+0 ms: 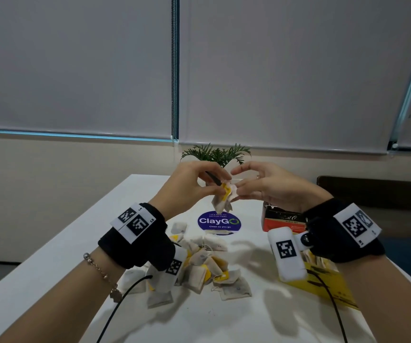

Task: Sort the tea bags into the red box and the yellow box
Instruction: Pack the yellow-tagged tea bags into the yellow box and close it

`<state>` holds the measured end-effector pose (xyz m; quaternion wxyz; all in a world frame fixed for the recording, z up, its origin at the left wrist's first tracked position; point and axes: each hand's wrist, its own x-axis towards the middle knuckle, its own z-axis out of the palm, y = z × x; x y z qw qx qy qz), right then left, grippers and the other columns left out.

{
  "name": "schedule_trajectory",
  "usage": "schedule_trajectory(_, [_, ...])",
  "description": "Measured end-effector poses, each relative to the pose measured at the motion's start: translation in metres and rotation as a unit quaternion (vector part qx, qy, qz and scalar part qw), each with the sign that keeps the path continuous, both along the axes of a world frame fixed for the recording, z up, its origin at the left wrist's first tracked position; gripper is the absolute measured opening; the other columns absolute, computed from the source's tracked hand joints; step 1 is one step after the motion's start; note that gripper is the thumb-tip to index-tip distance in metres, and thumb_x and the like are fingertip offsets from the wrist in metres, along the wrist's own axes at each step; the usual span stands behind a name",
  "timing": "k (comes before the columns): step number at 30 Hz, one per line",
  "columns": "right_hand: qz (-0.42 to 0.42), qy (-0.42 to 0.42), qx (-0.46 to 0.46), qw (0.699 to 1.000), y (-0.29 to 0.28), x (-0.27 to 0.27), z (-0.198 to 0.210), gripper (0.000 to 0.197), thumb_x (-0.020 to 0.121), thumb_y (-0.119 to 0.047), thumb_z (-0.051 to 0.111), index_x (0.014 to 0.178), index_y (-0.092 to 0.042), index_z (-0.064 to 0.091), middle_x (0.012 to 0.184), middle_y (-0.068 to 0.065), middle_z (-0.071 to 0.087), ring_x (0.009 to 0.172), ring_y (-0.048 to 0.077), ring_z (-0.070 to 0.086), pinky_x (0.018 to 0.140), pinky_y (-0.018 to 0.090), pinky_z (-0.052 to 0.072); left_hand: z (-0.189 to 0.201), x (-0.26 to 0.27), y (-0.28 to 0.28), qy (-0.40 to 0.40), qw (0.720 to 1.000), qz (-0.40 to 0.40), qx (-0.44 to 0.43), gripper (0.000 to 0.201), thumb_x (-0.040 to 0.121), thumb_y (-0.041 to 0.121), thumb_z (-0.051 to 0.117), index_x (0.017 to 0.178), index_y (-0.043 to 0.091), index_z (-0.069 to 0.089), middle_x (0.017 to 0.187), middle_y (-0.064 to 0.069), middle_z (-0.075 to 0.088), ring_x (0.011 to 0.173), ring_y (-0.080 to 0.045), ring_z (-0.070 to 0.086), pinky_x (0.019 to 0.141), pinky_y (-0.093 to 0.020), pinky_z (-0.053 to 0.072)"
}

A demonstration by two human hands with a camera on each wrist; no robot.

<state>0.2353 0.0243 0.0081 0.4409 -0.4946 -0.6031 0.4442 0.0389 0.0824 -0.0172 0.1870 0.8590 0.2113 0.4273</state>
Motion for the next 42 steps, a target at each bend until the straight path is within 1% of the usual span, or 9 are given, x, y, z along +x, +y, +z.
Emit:
schedule_trajectory(5, [0.004,-0.006,0.006,1.000,0.000,-0.003,0.000,0.047,0.083,0.013,0.064,0.126,-0.005,0.053,0.089,0.016,0.074,0.084,0.022,0.072,0.074,0.025,0.057,0.001,0.000,0.000,0.008,0.999,-0.020,0.027,0.015,0.079,0.010,0.077,0.092,0.010,0.070,0.095,0.004,0.069,0.083,-0.011,0.066,0.071,-0.020,0.054])
schedule_trajectory(10, [0.013,0.011,-0.011,1.000,0.000,-0.006,-0.002,0.047,0.085,0.012,0.062,0.127,-0.004,0.054,0.088,0.012,0.073,0.083,0.021,0.070,0.072,0.025,0.056,0.004,-0.005,0.001,0.040,0.998,-0.041,0.034,0.014,0.081,0.007,0.075,0.093,0.008,0.068,0.102,0.003,0.066,0.087,-0.010,0.063,0.066,-0.011,0.048])
schedule_trajectory(16, [0.030,-0.004,-0.015,0.999,-0.001,-0.011,-0.002,0.046,0.085,0.011,0.063,0.127,-0.007,0.055,0.098,0.016,0.072,0.087,0.022,0.069,0.073,0.024,0.055,0.006,-0.009,0.003,0.090,0.995,-0.041,-0.014,0.013,0.086,0.016,0.071,0.097,0.015,0.065,0.101,0.005,0.069,0.091,-0.008,0.064,0.070,-0.018,0.053])
schedule_trajectory(20, [0.036,-0.004,-0.015,0.999,-0.002,-0.013,-0.003,0.052,0.082,0.017,0.062,0.128,-0.007,0.053,0.089,0.013,0.074,0.086,0.022,0.069,0.082,0.030,0.057,0.007,-0.012,0.004,0.085,0.996,-0.034,-0.009,0.011,0.084,0.015,0.073,0.090,0.016,0.064,0.100,0.006,0.070,0.087,-0.006,0.064,0.069,-0.016,0.051])
schedule_trajectory(23, [0.021,-0.006,-0.001,1.000,-0.002,-0.013,-0.003,0.052,0.080,0.019,0.063,0.126,-0.004,0.054,0.080,0.006,0.074,0.080,0.016,0.070,0.078,0.027,0.057,0.007,-0.014,0.006,0.079,0.996,-0.044,-0.003,0.018,0.082,0.011,0.074,0.080,0.022,0.060,0.099,0.005,0.069,0.086,-0.008,0.065,0.069,-0.015,0.051])
schedule_trajectory(29, [-0.096,-0.151,0.092,0.980,-0.001,-0.013,-0.008,0.049,0.073,0.004,0.079,0.114,-0.012,0.058,0.078,0.005,0.077,0.076,0.014,0.071,0.089,0.039,0.053,0.009,-0.016,0.007,0.098,0.994,-0.044,0.008,0.015,0.079,0.012,0.077,0.079,0.021,0.064,0.106,0.005,0.067,0.090,-0.011,0.063,0.072,-0.017,0.052])
schedule_trajectory(32, [-0.120,-0.190,0.120,0.967,-0.001,-0.016,-0.010,0.048,0.072,-0.003,0.082,0.112,-0.016,0.058,0.077,0.000,0.077,0.078,0.012,0.071,0.080,0.034,0.050,0.009,-0.015,0.007,0.117,0.992,-0.033,0.014,0.010,0.079,0.014,0.078,0.082,0.013,0.068,0.110,0.007,0.066,0.092,-0.009,0.063,0.074,-0.018,0.053])
schedule_trajectory(36, [-0.072,-0.177,0.118,0.974,-0.004,-0.023,-0.009,0.046,0.076,-0.003,0.080,0.115,-0.013,0.059,0.080,0.004,0.077,0.082,0.017,0.074,0.089,0.039,0.054,0.008,-0.011,0.004,0.139,0.990,-0.003,0.033,0.013,0.078,0.019,0.078,0.083,0.014,0.067,0.092,0.005,0.071,0.082,-0.001,0.063,0.069,-0.012,0.049])
schedule_trajectory(42, [-0.056,-0.088,0.105,0.989,-0.006,-0.032,-0.009,0.031,0.082,0.002,0.072,0.109,-0.004,0.058,0.077,0.014,0.075,0.077,0.027,0.075,0.079,0.036,0.060,0.012,-0.015,0.003,0.153,0.986,0.015,0.067,0.015,0.078,0.016,0.079,0.079,0.018,0.064,0.073,0.007,0.067,0.070,-0.004,0.064,0.065,-0.012,0.050])
